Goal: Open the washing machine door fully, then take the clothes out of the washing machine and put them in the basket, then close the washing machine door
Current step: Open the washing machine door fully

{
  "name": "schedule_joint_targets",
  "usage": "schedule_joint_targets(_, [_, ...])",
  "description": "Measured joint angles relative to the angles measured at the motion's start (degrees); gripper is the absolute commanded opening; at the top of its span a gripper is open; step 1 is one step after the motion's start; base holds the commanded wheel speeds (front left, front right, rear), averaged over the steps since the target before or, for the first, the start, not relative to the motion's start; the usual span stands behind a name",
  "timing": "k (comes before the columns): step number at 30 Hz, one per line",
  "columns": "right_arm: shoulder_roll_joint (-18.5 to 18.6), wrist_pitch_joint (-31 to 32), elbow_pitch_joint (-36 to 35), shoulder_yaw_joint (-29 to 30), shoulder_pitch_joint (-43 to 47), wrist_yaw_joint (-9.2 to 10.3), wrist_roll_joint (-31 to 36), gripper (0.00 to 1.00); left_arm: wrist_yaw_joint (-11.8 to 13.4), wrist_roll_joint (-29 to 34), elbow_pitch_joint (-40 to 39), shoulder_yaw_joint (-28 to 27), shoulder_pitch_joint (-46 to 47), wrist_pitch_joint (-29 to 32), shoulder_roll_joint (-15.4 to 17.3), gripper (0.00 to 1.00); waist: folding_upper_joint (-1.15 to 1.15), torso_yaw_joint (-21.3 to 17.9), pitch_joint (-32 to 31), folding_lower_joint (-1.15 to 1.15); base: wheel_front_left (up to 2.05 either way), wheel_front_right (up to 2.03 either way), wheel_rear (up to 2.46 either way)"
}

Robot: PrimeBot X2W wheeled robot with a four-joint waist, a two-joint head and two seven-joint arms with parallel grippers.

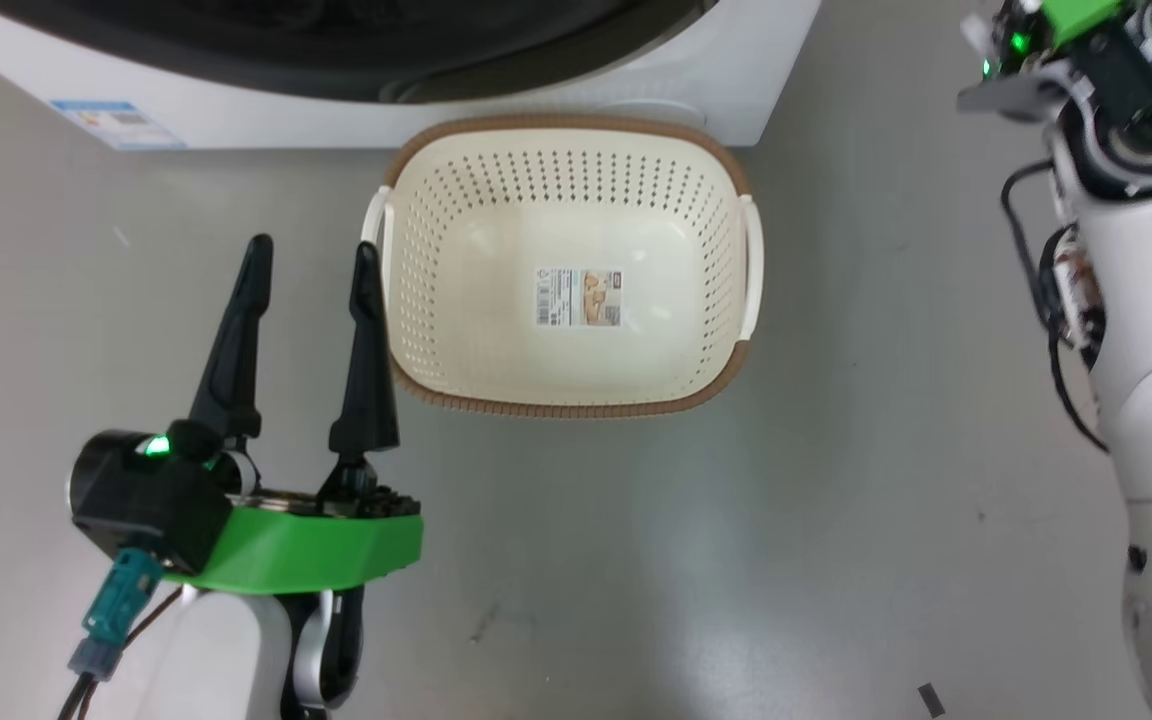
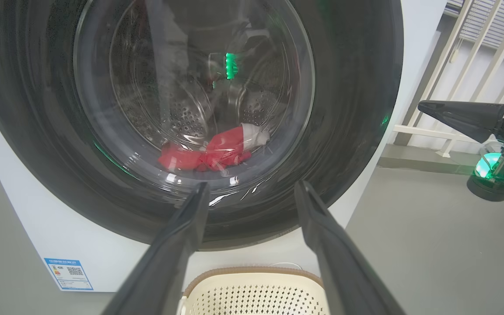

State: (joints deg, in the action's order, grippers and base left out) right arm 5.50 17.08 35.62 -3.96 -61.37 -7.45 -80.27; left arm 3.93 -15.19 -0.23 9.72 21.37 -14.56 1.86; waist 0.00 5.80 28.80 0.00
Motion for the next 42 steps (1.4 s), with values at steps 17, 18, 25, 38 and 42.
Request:
schedule_joint_targets(17, [1.5,6.7,2.7,0.1,-7.9,0.00,-2.9,0.00,0.1,-1.2,-0.1,1.8,1.6,0.0,0.0,1.00,0.00,4.0,4.9,0.00,0.00,0.00,0.00])
schedule_joint_targets(18, [1.5,6.7,2.7,0.1,-8.2,0.00,-3.0,0.00,0.1,-1.2,-0.1,1.9,1.6,0.0,0.0,1.00,0.00,4.3,5.0,0.00,0.00,0.00,0.00])
schedule_joint_targets(25, [1.4,7.0,4.8,-1.1,-12.1,0.00,-2.9,0.00,0.1,-1.6,-0.1,1.8,2.5,0.0,0.0,1.00,0.00,5.1,6.4,0.00,0.00,0.00,0.00])
schedule_joint_targets(38, [1.8,10.8,6.8,-3.4,-12.4,0.43,-4.4,0.00,0.2,-2.0,1.0,1.2,2.4,0.0,-0.1,1.00,0.00,5.3,4.3,0.00,0.00,0.00,0.00])
schedule_joint_targets(42, [1.3,11.9,6.2,-4.3,-12.2,0.42,-5.0,0.00,0.2,-2.0,1.3,0.8,2.3,0.0,-0.1,1.00,0.00,4.6,3.6,0.00,0.00,0.00,0.00])
